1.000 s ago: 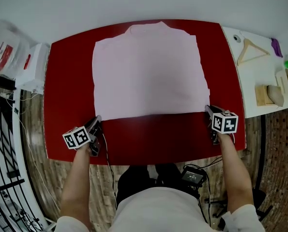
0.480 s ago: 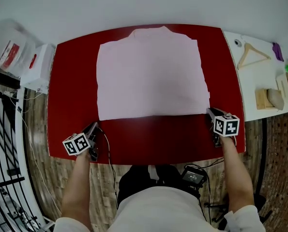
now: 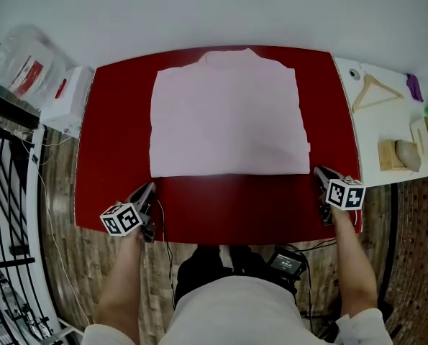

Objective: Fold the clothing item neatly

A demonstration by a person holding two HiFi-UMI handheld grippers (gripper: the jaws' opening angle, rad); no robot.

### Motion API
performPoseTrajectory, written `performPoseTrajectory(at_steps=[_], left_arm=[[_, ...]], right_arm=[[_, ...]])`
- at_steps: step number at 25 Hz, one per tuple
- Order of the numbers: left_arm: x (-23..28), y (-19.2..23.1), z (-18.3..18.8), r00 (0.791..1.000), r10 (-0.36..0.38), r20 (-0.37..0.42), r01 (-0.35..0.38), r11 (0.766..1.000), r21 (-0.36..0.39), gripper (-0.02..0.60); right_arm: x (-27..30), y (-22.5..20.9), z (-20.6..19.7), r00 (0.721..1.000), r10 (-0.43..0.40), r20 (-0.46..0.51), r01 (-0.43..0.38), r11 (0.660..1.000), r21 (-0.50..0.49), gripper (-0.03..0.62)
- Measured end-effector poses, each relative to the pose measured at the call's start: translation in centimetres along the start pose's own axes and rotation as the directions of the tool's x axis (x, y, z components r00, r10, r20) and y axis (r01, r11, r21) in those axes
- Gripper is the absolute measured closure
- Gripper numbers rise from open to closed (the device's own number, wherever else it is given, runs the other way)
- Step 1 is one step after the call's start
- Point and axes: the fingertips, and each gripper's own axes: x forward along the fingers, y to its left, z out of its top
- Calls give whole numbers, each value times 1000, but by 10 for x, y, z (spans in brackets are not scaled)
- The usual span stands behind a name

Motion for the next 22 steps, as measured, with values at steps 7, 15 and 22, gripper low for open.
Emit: performPoseTrajectory(at_steps=[7,15,22], left_arm=[[-7,-57,9,986,-155,56,157,987,-22,576],[-11,-86,6,983,-170,74,167,985,42,575],[-28,-105,11,973,-198,116,192,980,60,575]], right_arm=[[-12,24,20,995,85,55,-85,996,-10,566],[-12,56,22,987,161,14,-159,983,-94,568],[-32,88,41,972,212,106,-202,974,-99,566]])
